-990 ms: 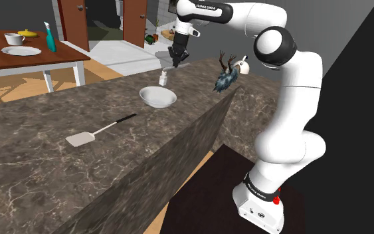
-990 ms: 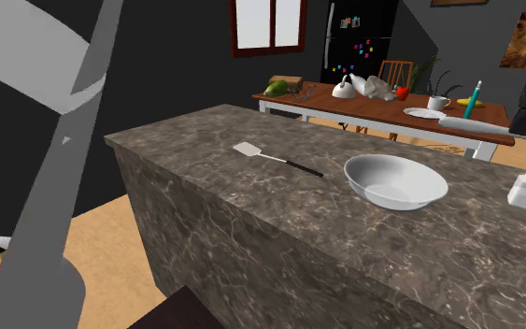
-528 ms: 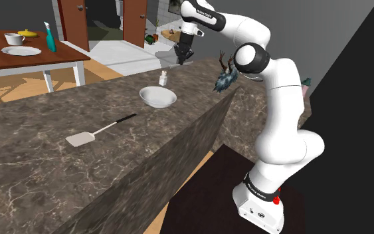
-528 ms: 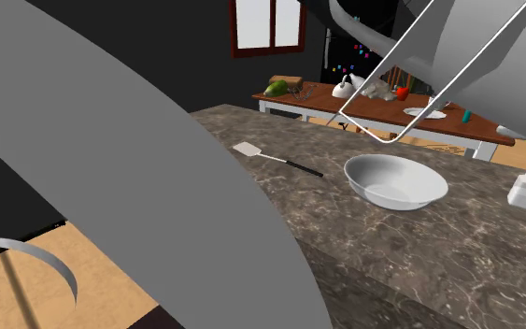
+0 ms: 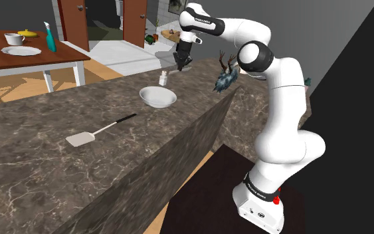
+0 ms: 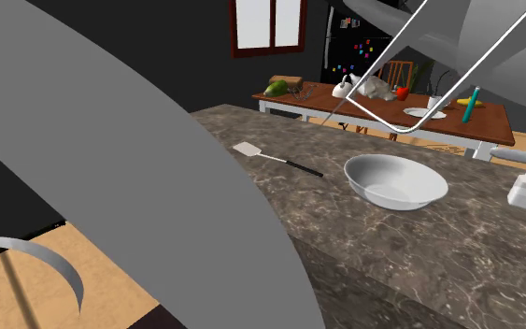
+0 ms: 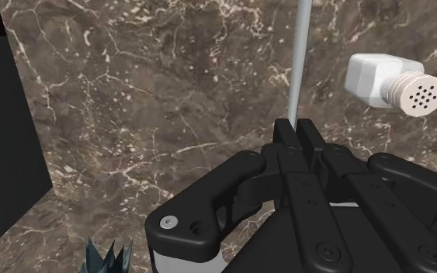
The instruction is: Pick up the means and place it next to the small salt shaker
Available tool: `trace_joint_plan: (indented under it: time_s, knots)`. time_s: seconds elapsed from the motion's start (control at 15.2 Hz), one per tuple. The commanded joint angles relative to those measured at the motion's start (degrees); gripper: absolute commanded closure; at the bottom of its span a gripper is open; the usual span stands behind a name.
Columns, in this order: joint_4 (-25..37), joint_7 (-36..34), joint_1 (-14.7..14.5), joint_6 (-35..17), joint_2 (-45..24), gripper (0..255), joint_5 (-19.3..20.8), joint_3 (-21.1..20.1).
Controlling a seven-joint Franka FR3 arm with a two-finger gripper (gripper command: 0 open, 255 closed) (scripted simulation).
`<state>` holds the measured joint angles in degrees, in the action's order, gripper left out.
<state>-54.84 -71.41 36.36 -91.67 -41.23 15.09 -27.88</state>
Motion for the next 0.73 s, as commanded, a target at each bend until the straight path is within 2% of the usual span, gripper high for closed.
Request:
trace_joint_plan:
  time_s: [0.0,0.66]
  knots:
    - [-3.06,-0.08,0.82,-2.26,0.70,255,-0.17,-0.10]
    - [-11.68,-0.60,2.46,-10.23,1.03,255,-0.03,-0.01]
